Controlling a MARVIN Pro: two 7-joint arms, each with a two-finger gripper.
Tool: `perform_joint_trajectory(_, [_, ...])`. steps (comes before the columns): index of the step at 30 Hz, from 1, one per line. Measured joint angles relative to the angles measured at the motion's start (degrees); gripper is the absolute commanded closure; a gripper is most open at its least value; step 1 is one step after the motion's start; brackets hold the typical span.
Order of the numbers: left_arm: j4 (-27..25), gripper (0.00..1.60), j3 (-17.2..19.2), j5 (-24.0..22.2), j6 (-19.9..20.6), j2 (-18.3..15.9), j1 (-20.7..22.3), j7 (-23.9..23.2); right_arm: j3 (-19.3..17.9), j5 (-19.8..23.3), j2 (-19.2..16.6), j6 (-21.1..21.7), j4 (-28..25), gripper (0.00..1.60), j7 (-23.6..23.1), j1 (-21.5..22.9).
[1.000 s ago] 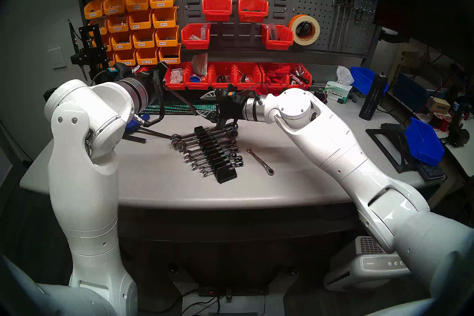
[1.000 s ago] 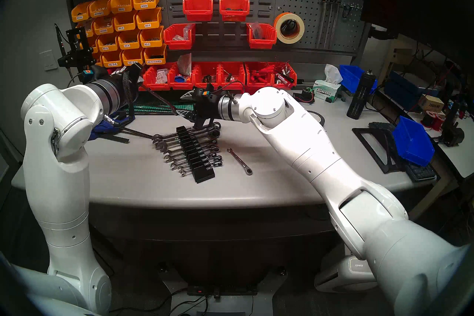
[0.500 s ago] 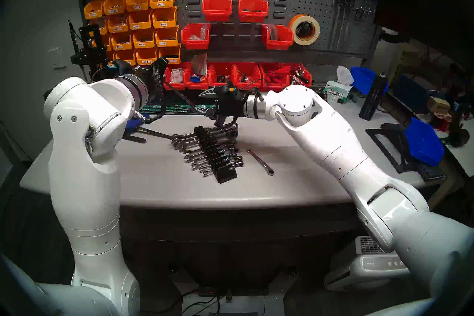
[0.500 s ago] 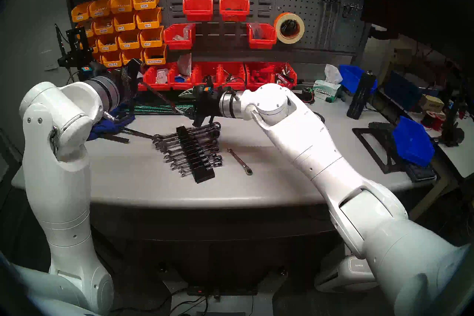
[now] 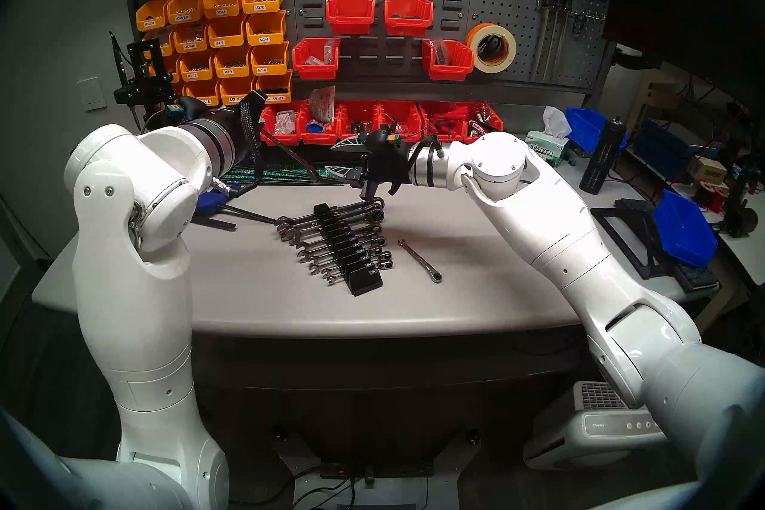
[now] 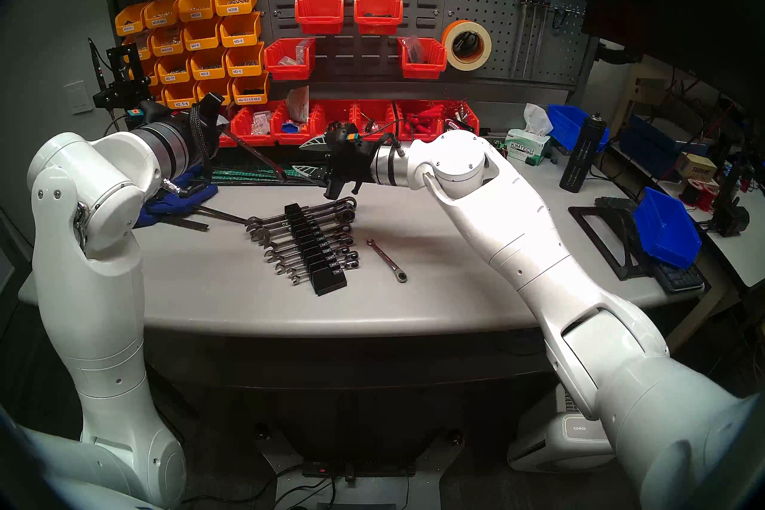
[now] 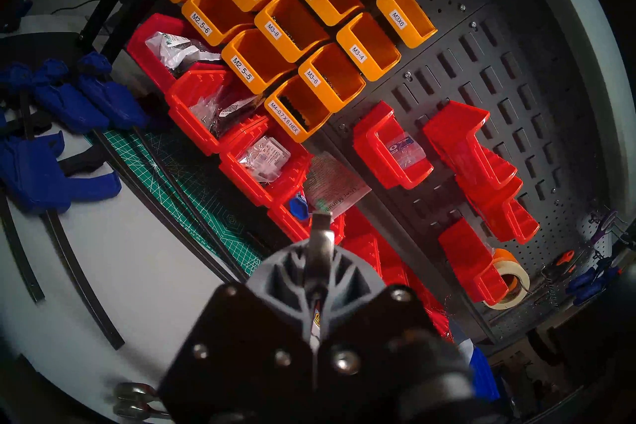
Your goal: Put the wrenches on the table into the correct slot in the case
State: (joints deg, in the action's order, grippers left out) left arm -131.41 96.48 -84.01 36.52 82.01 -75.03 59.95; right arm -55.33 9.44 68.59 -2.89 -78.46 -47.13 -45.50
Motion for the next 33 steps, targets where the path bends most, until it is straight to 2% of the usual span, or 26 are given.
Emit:
perform_joint_trajectory(1, [0.0,1.6,0.0,-0.04,0.0,0.02,0.01,0.03,-0.1,0.08,-0.05,-0.2,0.07,0.18,0.1,-0.14])
perform_joint_trajectory(3, [0.0,1.6,0.0,-0.11,0.0,0.03,0.03,0.07,-0.26,0.21,-0.12,-0.5,0.2,0.08,0.23,-0.35])
perform_joint_trajectory(5, [0.0,1.6,0.0,-0.19,0.0,0.05,0.08,0.14,-0.42,0.49,-0.14,-1.0,0.58,0.33,0.39,-0.73])
perform_joint_trajectory(7, [0.0,1.6,0.0,-0.24,-0.01,0.05,0.13,0.21,-0.44,0.68,-0.1,-1.47,0.99,0.24,0.42,-1.01])
perform_joint_trajectory(9, [0.0,1.6,0.0,-0.27,-0.02,0.05,0.18,0.24,-0.42,0.75,0.01,-1.84,1.43,0.0,0.42,-1.19])
perform_joint_trajectory(21, [0.3,1.6,0.25,-0.49,-0.08,-0.32,0.57,0.33,-0.21,0.48,0.28,-2.67,3.76,0.0,0.58,-1.57])
perform_joint_trajectory(33, [1.26,1.6,0.69,-0.81,-0.36,-0.81,1.44,0.31,-0.27,0.41,0.27,-2.64,3.85,0.0,0.68,-1.65])
